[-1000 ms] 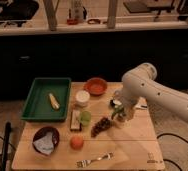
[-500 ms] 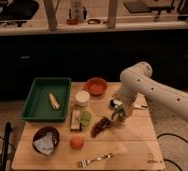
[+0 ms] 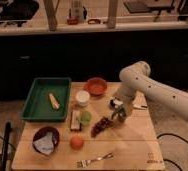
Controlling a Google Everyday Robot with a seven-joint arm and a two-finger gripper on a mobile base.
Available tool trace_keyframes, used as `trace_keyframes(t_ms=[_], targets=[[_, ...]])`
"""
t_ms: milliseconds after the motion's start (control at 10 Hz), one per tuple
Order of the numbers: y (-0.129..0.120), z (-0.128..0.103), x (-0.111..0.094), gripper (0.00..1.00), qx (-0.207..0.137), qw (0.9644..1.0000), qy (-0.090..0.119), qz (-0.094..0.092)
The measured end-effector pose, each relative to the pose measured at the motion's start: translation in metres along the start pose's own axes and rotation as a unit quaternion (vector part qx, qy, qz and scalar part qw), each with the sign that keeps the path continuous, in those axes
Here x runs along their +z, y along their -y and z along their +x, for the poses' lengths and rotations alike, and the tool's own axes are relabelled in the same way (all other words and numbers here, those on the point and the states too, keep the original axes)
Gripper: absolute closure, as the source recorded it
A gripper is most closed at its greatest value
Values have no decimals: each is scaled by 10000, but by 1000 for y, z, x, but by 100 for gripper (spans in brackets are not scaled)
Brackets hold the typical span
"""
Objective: Place pepper in table surface
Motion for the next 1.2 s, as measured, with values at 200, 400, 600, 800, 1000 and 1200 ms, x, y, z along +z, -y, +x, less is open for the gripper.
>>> trace_keyframes(t_ms=[200,400,600,800,1000,1200], targets=[[0,6,8,38,74,9999,42,-60],[-1,10,15,59,119,9998,69,-118],[-2,13,19,77,153,9997,94,-150],[-2,15,20,97,166,9996,132,-166],[-3,16,19,100,150,9996,147,-167],[-3,15,10,100,94,9998,159,-118]])
